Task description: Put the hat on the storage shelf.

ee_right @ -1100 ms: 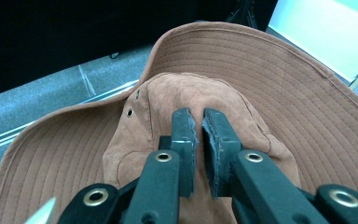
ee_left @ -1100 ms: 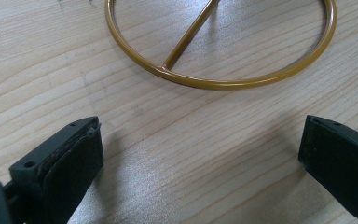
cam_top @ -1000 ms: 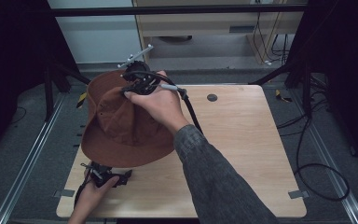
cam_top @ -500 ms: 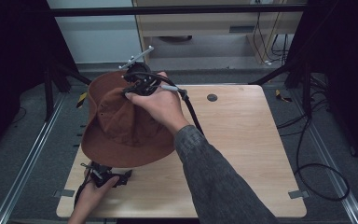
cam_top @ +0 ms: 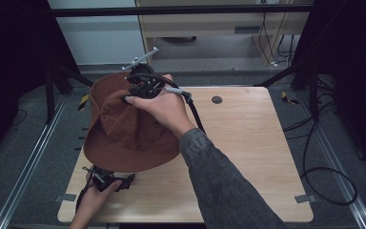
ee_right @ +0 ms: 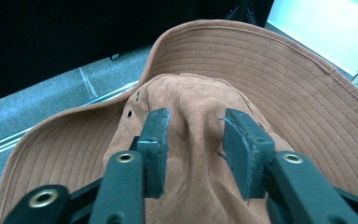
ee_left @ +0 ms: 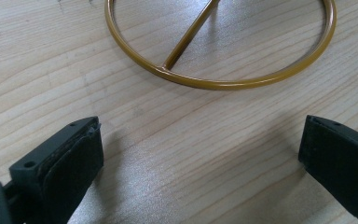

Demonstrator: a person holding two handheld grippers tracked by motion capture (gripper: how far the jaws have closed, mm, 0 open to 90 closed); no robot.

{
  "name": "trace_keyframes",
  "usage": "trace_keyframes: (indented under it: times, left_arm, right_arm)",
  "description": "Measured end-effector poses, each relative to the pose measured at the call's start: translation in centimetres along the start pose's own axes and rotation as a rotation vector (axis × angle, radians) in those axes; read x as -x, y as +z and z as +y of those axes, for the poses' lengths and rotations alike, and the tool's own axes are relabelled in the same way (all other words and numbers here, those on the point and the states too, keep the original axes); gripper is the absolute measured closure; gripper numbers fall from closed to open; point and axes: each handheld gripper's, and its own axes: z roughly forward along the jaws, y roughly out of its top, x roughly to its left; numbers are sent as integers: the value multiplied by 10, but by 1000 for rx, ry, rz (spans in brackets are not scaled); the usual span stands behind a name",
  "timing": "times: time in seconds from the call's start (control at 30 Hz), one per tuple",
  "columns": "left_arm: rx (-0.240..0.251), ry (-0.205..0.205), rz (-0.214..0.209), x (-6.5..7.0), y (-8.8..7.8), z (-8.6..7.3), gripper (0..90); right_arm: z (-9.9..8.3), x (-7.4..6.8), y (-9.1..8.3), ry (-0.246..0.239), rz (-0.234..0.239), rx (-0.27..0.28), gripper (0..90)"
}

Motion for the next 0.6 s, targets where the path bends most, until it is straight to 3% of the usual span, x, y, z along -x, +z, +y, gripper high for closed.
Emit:
trace_keyframes:
  times: [0.17, 0.6]
  left_arm:
    - [1, 0, 0, 0, 0, 0, 0]
    - [1, 0, -1, 0, 0, 0, 0]
  right_arm:
    - [-1, 0, -3, -4, 0, 0, 519]
    - [-8, 0, -24, -15, 14, 3, 501]
